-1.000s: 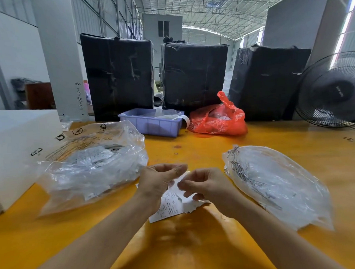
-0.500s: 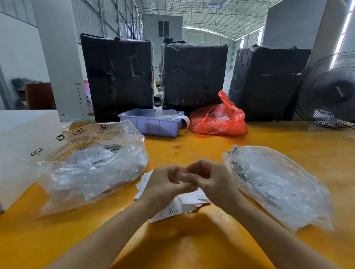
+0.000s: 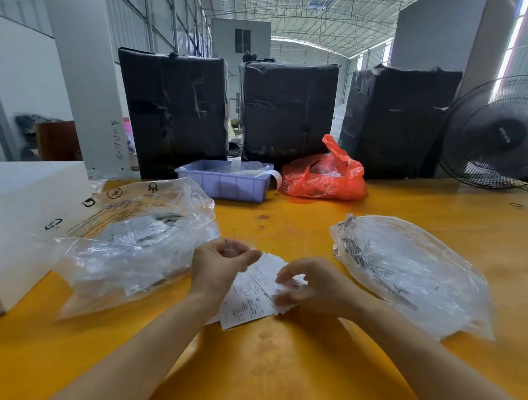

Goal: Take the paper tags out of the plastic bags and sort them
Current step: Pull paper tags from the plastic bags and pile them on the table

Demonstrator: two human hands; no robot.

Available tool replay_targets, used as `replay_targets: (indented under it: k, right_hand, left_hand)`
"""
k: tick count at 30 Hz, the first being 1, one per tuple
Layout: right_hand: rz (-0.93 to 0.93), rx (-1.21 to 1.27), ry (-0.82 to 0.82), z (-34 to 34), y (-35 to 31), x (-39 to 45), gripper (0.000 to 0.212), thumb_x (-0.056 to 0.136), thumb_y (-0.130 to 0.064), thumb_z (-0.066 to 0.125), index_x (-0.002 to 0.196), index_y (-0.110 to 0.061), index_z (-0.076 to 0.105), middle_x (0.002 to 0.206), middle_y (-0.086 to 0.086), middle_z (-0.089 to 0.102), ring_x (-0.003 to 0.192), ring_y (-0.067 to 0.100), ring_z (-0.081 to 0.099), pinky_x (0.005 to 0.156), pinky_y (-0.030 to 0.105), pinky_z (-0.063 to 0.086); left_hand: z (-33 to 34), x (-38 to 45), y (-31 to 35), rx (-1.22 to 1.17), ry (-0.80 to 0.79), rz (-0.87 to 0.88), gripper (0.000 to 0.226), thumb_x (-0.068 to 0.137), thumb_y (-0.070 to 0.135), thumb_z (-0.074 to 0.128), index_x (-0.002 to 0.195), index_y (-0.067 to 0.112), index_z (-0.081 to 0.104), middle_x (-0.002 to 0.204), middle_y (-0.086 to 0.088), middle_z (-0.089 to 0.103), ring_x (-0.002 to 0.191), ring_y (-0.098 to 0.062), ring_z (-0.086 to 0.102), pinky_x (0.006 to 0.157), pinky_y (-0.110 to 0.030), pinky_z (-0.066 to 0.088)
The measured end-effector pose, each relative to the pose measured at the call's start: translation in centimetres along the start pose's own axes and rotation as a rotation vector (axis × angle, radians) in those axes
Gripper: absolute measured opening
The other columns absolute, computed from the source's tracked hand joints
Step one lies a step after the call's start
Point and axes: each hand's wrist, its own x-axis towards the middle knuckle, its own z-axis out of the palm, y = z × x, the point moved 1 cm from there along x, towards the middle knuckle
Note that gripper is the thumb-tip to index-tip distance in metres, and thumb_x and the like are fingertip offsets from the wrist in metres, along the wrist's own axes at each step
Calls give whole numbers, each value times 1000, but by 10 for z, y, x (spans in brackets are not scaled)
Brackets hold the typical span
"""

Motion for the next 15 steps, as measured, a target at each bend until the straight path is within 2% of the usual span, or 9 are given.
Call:
replay_targets:
  k: [1, 2, 3, 4, 5, 6, 9, 12, 15]
  right_hand:
    - [9, 40, 51, -1, 0, 0, 21, 83, -26, 71, 94, -8, 73, 83, -11, 69, 74, -5, 58, 64, 10, 40]
    - [42, 85, 120, -3, 2, 1, 21, 88, -21, 65, 87, -1, 71, 67, -12, 65, 59, -4, 54, 54, 12, 37]
    - [95, 173, 199, -5, 5, 1, 25, 91, -17, 60, 83, 5, 68, 58, -8, 61, 52, 0, 49, 51, 16, 35]
    - [159, 316, 273, -9, 7, 2, 26, 92, -15, 58, 82, 8, 66, 59, 3, 61, 54, 7, 49, 52, 23, 36]
    - [228, 500, 322, -12, 10, 3, 24, 93, -13, 57, 83, 7, 65, 69, 15, 63, 60, 14, 53, 56, 27, 41]
    - [293, 696, 336, -14, 11, 4, 20, 93, -10, 55, 84, 4, 65, 78, 20, 64, 66, 19, 59, 60, 28, 46]
    - [401, 1144, 287, -16, 11, 5, 11, 95, -6, 49, 92, -2, 60, 85, 16, 67, 73, 24, 70, 62, 26, 53]
    - [408, 1310, 242, -15, 9, 6, 12, 95, -3, 43, 97, 1, 54, 82, 17, 71, 76, 29, 72, 59, 26, 55]
    - [395, 1355, 205, -13, 8, 6, 16, 93, -2, 38, 100, 3, 52, 85, 19, 71, 80, 32, 71, 62, 29, 56]
  left_hand:
    - [0, 0, 0, -12, -10, 4, 18, 65, 18, 84, 71, 12, 68, 61, 0, 68, 47, 0, 56, 52, -16, 43]
    - [0, 0, 0, -27, -19, 3, 16, 69, 18, 81, 73, 10, 69, 65, -2, 70, 48, 0, 58, 51, -14, 43]
    - [1, -1, 0, -43, -25, -5, 14, 73, 18, 78, 76, 8, 70, 69, -3, 72, 50, -1, 60, 52, -14, 44]
    - [2, -1, 1, -60, -29, -16, 12, 78, 18, 74, 79, 7, 69, 73, -4, 73, 53, -3, 61, 54, -15, 45]
    - [3, -2, 1, -74, -33, -27, 11, 84, 18, 69, 81, 7, 68, 75, -4, 73, 55, -5, 62, 57, -17, 46]
    - [4, -2, 2, -86, -38, -34, 13, 89, 17, 63, 81, 8, 68, 76, -3, 73, 58, -8, 62, 59, -19, 46]
    - [6, -2, 3, -112, -66, -55, 19, 96, 13, 51, 85, 10, 67, 80, -2, 71, 64, -11, 59, 63, -22, 47]
    - [7, -3, 3, -121, -92, -53, 11, 89, 12, 62, 83, 15, 70, 80, -4, 68, 65, -13, 57, 64, -22, 49]
    - [7, -5, 5, -111, -120, -43, 6, 77, 9, 74, 74, 13, 72, 66, -2, 68, 56, -10, 55, 56, -20, 46]
